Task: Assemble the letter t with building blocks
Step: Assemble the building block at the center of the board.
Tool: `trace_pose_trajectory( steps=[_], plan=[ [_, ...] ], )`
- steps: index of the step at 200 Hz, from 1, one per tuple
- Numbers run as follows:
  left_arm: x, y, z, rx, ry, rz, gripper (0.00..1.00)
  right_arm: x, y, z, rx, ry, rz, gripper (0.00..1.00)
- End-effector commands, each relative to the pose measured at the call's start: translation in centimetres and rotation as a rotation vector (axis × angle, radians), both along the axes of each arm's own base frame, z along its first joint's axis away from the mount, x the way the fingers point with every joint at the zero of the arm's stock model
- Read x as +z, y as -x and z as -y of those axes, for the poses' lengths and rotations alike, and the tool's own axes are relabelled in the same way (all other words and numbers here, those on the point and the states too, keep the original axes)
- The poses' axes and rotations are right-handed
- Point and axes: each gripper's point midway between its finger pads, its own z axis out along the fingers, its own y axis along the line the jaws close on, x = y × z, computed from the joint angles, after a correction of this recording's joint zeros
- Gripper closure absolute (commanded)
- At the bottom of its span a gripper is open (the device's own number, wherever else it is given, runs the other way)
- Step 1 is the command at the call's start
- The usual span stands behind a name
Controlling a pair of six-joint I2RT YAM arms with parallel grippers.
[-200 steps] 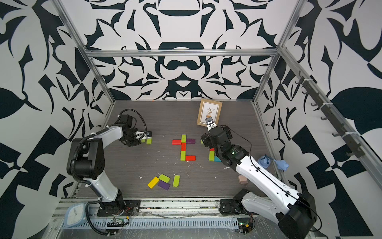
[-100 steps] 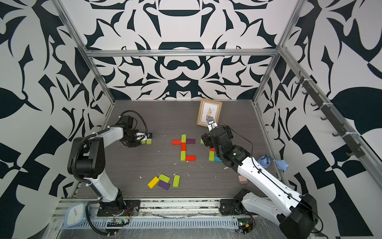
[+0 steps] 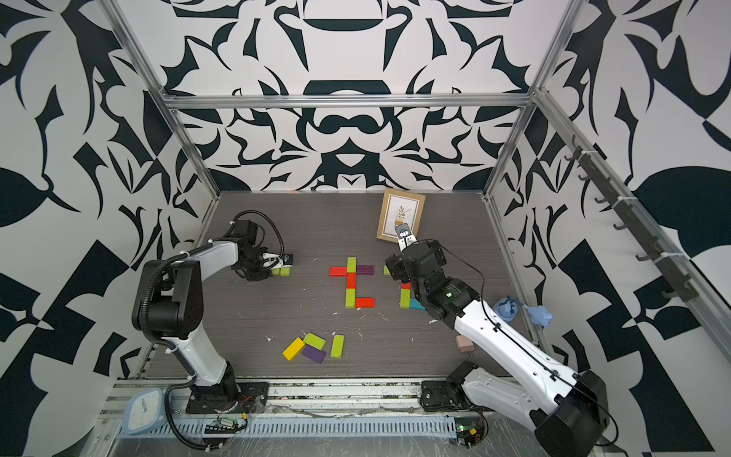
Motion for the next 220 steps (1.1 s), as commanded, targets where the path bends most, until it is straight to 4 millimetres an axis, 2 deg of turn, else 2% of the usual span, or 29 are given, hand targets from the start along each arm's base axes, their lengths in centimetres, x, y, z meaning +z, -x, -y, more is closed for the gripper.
trace_pose_trajectory(
  steps=[1, 66, 132, 220],
  plan=[
    [-1.2, 1.7, 0.7, -0.020, 0.031, -0.095, 0.66, 1.5, -0.1, 0.3, -0.022, -0.028, 0.046, 0.00],
    [-1.3, 2.7, 1.5, -0.027, 0.077, -0.137, 0.63, 1.6, -0.1, 0.3, -0.023, -0.029, 0.047, 0.01],
    [-1.8, 1.9, 0.8, -0.013, 0.039, -0.113, 0.59, 1.5, -0.1, 0.3, -0.024, -0.029, 0.047, 0.01],
    [-1.8, 1.6, 0.9, -0.007, 0.044, -0.112, 0.59, 1.6, -0.1, 0.3, -0.023, -0.027, 0.048, 0.00]
  ],
)
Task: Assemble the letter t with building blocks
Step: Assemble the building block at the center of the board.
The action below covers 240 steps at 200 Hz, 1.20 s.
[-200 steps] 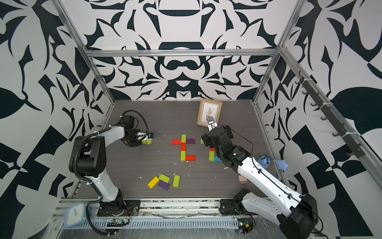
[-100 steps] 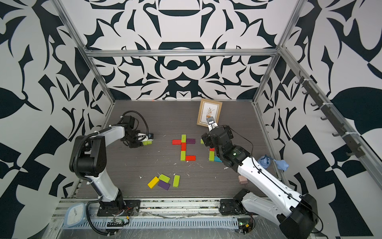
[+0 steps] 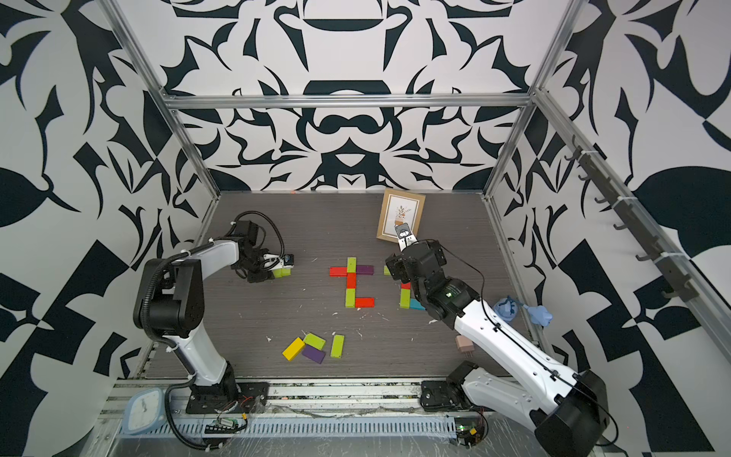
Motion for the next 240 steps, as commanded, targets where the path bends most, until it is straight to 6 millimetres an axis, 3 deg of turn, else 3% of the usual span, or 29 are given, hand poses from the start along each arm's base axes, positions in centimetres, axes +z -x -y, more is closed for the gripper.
trace_pose_trajectory(
  steps=[1, 240],
  plan=[
    [-1.46, 0.92, 0.26, -0.012, 0.003, -0.063, 0.59, 1.54, -0.11, 0.25, -0.020, -0.029, 0.046, 0.00],
    [-1.84, 0.51, 0.21, 0.000, -0.003, -0.072, 0.56, 1.36, -0.12, 0.17, -0.016, -0.026, 0.041, 0.01]
  ],
)
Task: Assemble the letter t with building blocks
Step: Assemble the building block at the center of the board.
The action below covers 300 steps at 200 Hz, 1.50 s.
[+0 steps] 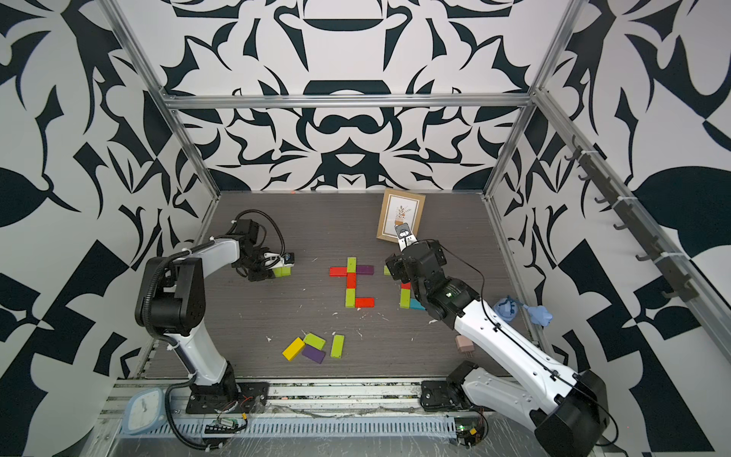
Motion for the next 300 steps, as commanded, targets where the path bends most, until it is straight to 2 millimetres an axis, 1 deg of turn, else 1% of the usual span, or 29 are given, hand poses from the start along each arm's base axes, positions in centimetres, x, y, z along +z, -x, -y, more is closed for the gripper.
trace_pose_trajectory(
  steps=[1, 70, 131, 201, 241, 271, 300],
  plan=[
    [-1.8, 0.9, 0.1, -0.007, -0.007, -0.065, 0.56, 1.4, -0.1, 0.2, -0.016, -0.026, 0.041, 0.00],
    [-1.7, 1.0, 0.1, -0.006, -0.008, -0.061, 0.54, 1.2, -0.1, 0.1, -0.012, -0.020, 0.036, 0.00],
    [-0.8, 2.0, 0.5, -0.017, 0.023, -0.066, 0.45, 1.0, -0.1, -0.1, 0.001, -0.026, 0.032, 0.01],
    [1.6, 2.4, 1.2, -0.015, 0.067, -0.045, 0.36, 0.8, -0.1, -0.4, 0.010, -0.029, 0.027, 0.00],
    [3.6, 1.4, 0.8, 0.002, 0.056, 0.036, 0.29, 0.7, -0.1, -0.6, 0.018, -0.033, 0.022, 0.00],
    [5.4, 1.1, 0.8, 0.004, 0.058, 0.068, 0.28, 0.8, -0.1, -0.5, 0.018, -0.034, 0.021, 0.00],
    [6.9, 1.9, 2.0, -0.056, 0.029, 0.097, 0.28, 0.8, 0.0, -0.6, 0.020, -0.033, 0.020, 0.00]
  ],
)
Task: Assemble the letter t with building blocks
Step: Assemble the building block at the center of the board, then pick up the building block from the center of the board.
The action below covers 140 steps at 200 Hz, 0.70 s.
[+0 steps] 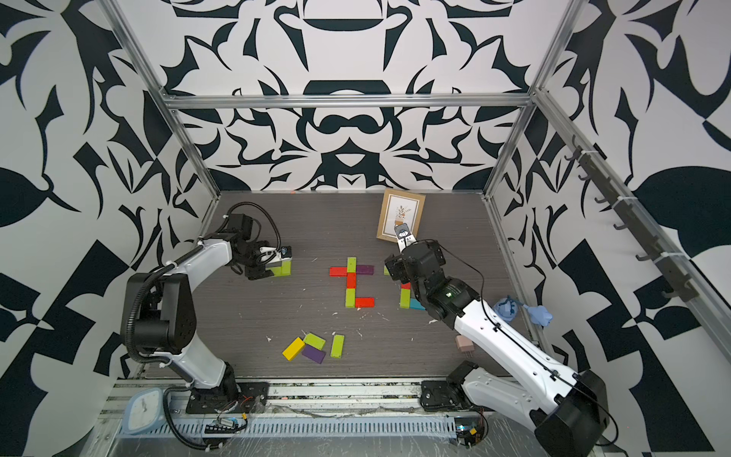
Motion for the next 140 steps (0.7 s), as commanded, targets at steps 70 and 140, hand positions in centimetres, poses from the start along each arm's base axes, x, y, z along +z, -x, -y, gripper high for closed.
trace_pose_trajectory(
  steps=[70, 140],
  plan=[
    [5.9, 4.9, 5.7, -0.186, -0.024, 0.028, 0.32, 0.3, -0.4, -0.2, -0.003, -0.004, 0.021, 0.00],
    [6.6, 10.1, 10.3, -0.336, -0.060, 0.052, 0.32, 0.3, -0.3, 0.1, -0.006, 0.014, 0.028, 0.00]
  ],
)
